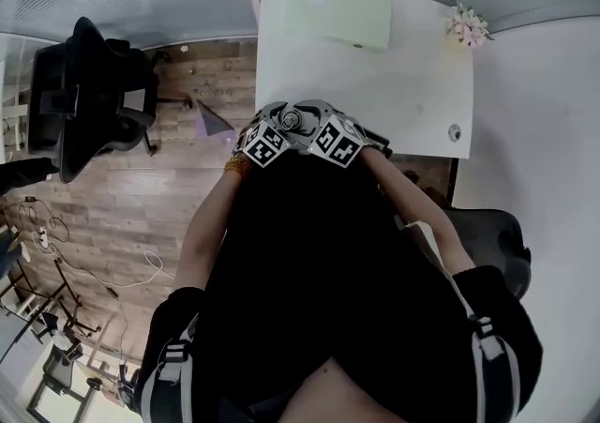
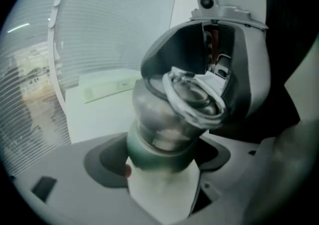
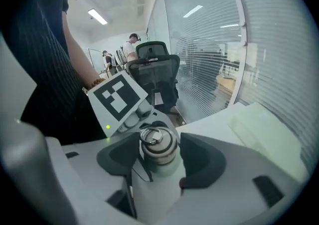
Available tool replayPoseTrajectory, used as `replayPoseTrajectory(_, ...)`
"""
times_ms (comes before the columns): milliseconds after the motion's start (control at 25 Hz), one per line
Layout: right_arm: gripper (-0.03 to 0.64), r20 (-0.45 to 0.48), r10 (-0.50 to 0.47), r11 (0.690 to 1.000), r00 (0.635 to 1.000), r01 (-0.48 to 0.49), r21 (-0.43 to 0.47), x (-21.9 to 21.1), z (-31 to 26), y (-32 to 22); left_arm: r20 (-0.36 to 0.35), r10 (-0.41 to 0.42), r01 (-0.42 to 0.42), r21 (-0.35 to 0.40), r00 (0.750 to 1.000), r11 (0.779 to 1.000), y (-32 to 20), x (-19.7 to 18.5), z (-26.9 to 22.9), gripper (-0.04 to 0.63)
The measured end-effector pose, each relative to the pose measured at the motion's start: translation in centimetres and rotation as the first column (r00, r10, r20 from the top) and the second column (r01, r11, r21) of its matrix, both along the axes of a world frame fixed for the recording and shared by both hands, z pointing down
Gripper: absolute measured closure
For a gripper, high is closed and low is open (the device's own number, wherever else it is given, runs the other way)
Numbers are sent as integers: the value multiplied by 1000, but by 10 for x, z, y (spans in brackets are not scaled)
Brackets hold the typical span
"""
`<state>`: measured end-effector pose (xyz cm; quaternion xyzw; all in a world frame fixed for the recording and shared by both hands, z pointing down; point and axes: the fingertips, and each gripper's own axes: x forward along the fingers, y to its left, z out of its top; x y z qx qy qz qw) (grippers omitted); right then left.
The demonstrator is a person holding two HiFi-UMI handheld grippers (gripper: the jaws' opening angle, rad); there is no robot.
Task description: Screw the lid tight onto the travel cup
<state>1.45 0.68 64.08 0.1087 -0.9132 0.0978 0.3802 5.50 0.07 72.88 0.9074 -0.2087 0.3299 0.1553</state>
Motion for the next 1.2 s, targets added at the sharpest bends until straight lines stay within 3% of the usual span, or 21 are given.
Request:
replayPoseTrajectory(200,377,-67,-104,994,992,107,35,-5,4,3,22,39,-39,-22,999,999,1,0,2,210)
replayPoseTrajectory(320,379,-99,-278,959,955,281,17,-5,6,9,48,217,-216,-38,975,976,9,2,4,210)
replayPoseTrajectory(400,379,-117,-422,906,899,424,-10,-6,7,14,68,393,-390,-55,917,919,16,2,5,210)
replayPoseTrajectory(480,379,-127,-530,848,839,528,-46,-8,7,16,102,556,-550,-82,825,831,22,1,7,207)
replayPoseTrajectory(560,379,-133,-581,814,803,575,-87,-10,7,16,129,665,-655,-110,736,747,27,-2,7,206)
replayPoseTrajectory(600,379,-133,-590,807,796,582,-102,-11,7,16,132,692,-682,-117,710,722,29,-3,7,206)
replayPoseTrajectory(640,379,-132,-593,805,794,583,-110,-12,7,16,128,700,-690,-116,702,714,29,-4,7,206)
replayPoseTrajectory(680,377,-130,-589,808,797,580,-107,-12,6,16,115,689,-681,-109,715,724,29,-4,7,204)
replayPoseTrajectory(720,375,-127,-578,816,806,571,-95,-12,6,16,92,659,-652,-97,747,752,28,-2,6,206)
replayPoseTrajectory(760,370,-120,-554,832,824,549,-74,-10,6,16,61,605,-600,-83,794,796,26,-1,5,206)
replayPoseTrajectory(840,355,-80,-449,893,890,448,-33,-7,4,13,-18,427,-427,-65,904,902,19,1,2,206)
replayPoseTrajectory(880,350,-50,-371,929,927,371,-21,-6,3,10,-50,315,-318,-58,948,946,13,1,0,206)
replayPoseTrajectory(920,351,-23,-292,956,956,291,-13,-5,1,8,-67,206,-209,-47,976,977,8,1,0,206)
replayPoseTrajectory(960,351,-7,-226,974,974,226,-1,-3,1,8,-65,114,-116,-26,991,993,4,1,0,206)
replayPoseTrajectory(1040,355,-11,-150,988,989,151,44,-1,2,10,-21,21,-20,28,1000,999,1,1,1,206)
replayPoseTrajectory(1120,360,-26,-110,991,994,111,79,-1,4,10,21,14,-15,49,1000,999,1,2,2,207)
replayPoseTrajectory(1200,362,-37,-81,992,996,84,89,0,6,7,20,12,-12,34,1000,999,0,2,3,207)
